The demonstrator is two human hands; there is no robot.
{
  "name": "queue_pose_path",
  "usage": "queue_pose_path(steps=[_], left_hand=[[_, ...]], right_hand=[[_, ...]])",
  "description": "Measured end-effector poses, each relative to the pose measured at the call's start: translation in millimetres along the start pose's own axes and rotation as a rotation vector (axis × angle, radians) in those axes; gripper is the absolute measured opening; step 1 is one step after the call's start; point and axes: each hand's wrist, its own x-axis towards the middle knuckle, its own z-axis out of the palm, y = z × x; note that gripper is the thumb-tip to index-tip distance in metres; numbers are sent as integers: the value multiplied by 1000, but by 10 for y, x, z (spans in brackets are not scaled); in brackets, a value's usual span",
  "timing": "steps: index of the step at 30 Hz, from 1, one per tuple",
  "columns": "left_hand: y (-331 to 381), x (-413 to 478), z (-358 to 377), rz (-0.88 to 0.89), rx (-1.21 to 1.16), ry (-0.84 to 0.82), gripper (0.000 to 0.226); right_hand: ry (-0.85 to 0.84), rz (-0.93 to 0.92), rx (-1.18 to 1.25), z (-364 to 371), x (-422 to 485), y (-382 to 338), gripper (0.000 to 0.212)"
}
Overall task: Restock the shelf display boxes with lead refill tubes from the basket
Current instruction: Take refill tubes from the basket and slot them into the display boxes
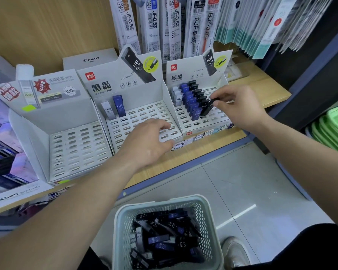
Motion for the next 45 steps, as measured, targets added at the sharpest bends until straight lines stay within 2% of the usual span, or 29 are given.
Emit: queue_pose_path(steps=[10, 19, 25, 27, 31, 36, 41, 45], left_hand=[[-69, 21, 24, 3, 32, -49, 48], [-47, -1, -2, 50, 64, -15, 48], [35, -299, -24, 122, 38, 22, 36], [26, -462, 30, 145, 31, -7, 31], [-191, -854, 252, 141, 45, -119, 28], [-730, -1379, 749, 64, 163, -342, 32], [-1009, -1617, 1260, -49, 143, -461, 45], [-999, -1574, 1692, -47, 142, -525, 61]], right_hand=[[-106, -64, -123, -16, -40, -41, 16], [-46, -71, -221, 169, -31, -10, 19], [58, 21, -116, -83, -272, -152, 18], [8, 46, -84, -99, -455, -218, 16], [-263, 57, -161, 117, -980, -245, 16], [-501, 149, -208, 578, -1747, 55, 35], [-478, 396, -274, 999, -2417, 597, 58], [-387, 523, -198, 1288, -2671, 766, 65]])
